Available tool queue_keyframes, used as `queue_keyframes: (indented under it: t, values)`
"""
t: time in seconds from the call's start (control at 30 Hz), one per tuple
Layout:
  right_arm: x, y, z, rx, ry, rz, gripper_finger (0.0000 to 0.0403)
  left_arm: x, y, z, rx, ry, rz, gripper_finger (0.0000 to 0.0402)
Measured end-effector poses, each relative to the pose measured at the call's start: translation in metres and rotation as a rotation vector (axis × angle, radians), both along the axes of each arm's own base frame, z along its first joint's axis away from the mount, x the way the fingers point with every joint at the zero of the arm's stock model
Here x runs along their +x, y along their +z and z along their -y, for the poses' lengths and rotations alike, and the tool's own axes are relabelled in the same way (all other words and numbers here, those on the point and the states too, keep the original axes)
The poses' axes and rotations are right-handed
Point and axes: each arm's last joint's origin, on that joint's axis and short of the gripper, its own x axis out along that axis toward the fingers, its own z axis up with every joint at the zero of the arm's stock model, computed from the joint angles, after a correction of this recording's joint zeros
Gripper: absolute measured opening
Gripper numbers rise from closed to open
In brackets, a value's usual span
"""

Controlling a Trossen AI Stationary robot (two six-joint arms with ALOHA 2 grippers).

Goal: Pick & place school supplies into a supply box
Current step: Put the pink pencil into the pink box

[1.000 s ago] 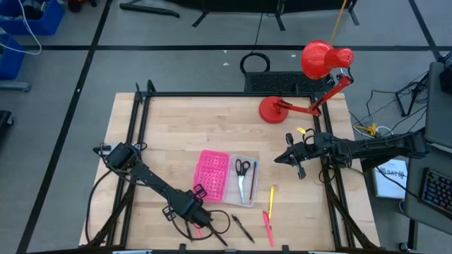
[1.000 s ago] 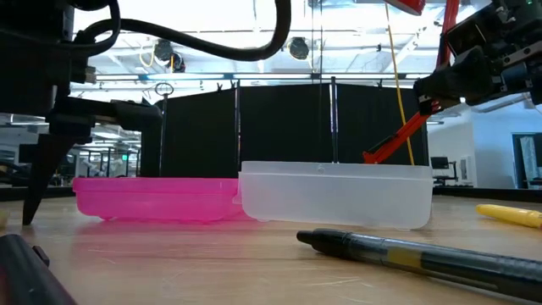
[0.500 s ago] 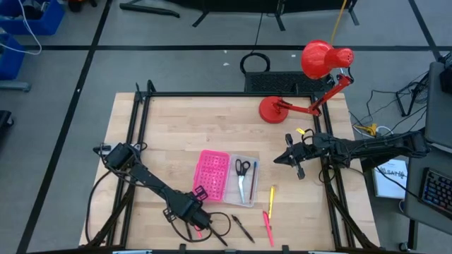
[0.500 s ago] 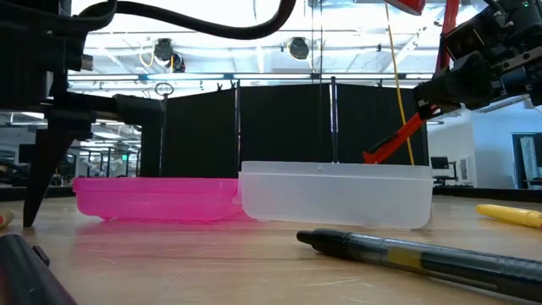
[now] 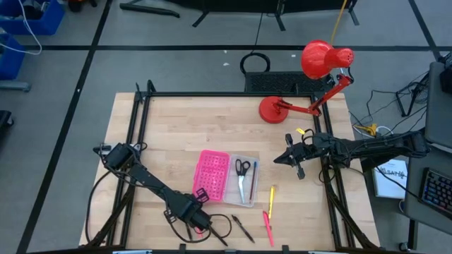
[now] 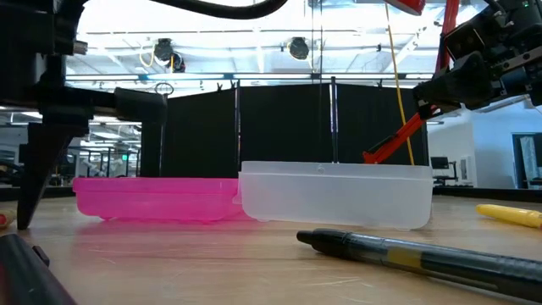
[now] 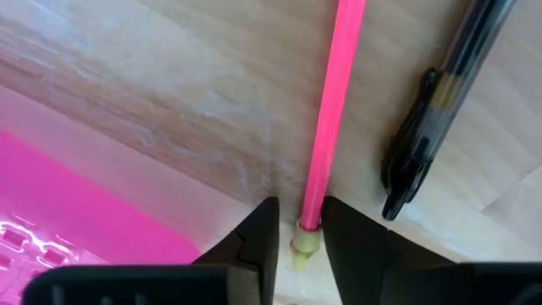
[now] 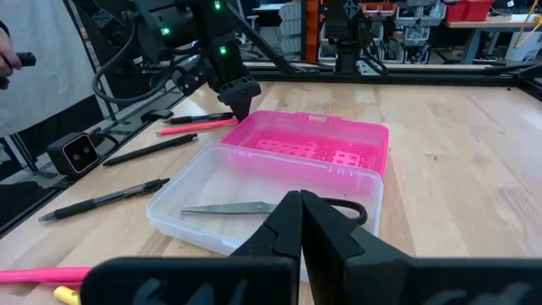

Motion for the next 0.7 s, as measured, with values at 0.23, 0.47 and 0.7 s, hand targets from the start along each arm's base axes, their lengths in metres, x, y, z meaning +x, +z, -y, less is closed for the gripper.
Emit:
queue_keyframes:
  t: [0.23, 0.47, 0.7]
  values:
    - [0.0, 0.0, 0.0, 0.011, 0.001, -0.002, 0.0, 0.001, 0.0, 0.001, -0.014, 0.009, 0.006, 0.0014]
    - [0.0, 0.0, 0.0, 0.011, 0.001, -0.002, 0.0, -0.001, 0.001, 0.003, 0.003, 0.028, 0.02, 0.0027]
    - [0.0, 0.0, 0.0, 0.015, 0.0, -0.003, 0.0, -0.007, 0.012, 0.01, 0.001, 0.091, 0.069, 0.0016]
